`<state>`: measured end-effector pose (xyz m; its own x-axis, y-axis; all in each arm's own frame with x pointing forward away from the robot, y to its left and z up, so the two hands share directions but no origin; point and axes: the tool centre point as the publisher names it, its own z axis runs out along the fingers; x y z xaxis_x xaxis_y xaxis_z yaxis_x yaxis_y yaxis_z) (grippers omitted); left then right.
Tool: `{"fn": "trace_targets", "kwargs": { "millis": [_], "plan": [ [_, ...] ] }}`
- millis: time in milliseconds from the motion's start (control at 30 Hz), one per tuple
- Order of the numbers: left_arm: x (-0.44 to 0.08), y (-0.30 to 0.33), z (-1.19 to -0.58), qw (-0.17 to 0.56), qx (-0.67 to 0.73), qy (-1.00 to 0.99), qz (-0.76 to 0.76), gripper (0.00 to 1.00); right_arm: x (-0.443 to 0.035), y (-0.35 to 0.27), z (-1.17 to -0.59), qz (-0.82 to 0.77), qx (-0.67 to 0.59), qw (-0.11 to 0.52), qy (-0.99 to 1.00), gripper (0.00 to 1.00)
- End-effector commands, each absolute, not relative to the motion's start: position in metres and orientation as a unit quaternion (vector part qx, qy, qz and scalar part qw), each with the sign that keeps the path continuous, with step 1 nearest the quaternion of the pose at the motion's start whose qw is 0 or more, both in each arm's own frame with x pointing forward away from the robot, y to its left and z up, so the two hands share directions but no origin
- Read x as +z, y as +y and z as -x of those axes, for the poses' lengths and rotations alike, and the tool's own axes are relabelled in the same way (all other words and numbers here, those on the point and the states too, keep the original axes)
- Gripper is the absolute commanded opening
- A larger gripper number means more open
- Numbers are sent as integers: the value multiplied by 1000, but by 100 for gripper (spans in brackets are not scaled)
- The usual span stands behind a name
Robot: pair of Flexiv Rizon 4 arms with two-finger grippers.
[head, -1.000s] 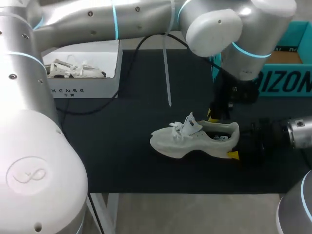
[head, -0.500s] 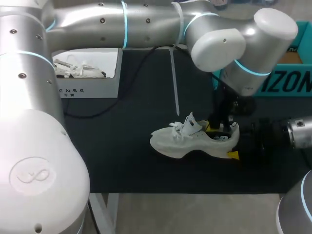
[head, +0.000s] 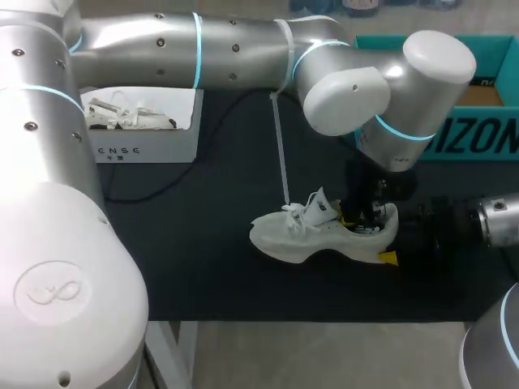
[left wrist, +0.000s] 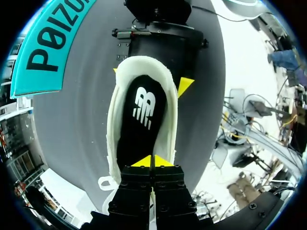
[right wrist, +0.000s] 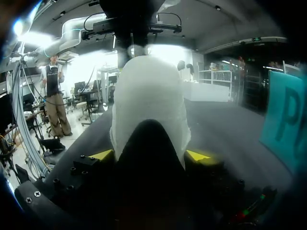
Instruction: Take the shoe out of the shoebox, open the shoe tongue, remove and reinsert the insole, then place the shoe into the shoebox
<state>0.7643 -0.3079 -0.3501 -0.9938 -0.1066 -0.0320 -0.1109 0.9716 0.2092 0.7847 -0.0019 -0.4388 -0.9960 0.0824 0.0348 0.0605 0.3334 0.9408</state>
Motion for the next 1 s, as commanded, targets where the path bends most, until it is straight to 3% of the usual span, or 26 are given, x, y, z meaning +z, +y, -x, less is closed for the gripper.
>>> {"fn": "trace_targets", "kwargs": {
  "millis": [33, 467, 500, 533, 567, 767, 1000],
  "plan": [
    [-361, -310, -761, 7, 108, 993, 50, 0, -444, 0, -785, -45, 575, 10, 817, 0],
    [-387, -307, -753, -7, 117, 992, 41, 0, -444, 0, -785, -45, 575, 10, 817, 0],
    [-388, -307, -753, -8, 118, 992, 42, 9, -444, 0, -785, -45, 575, 10, 817, 0],
    [-388, -307, -753, -8, 118, 992, 42, 28, -444, 0, -785, -45, 575, 10, 817, 0],
    [-389, -307, -752, -7, 118, 992, 41, 31, -444, 0, -785, -45, 575, 10, 817, 0],
    [-391, -308, -754, -7, 121, 992, 39, 23, -444, 0, -785, -45, 575, 10, 817, 0],
    [-398, -310, -759, -6, 125, 991, 36, 21, -444, 0, -785, -45, 575, 10, 817, 0]
  ]
}}
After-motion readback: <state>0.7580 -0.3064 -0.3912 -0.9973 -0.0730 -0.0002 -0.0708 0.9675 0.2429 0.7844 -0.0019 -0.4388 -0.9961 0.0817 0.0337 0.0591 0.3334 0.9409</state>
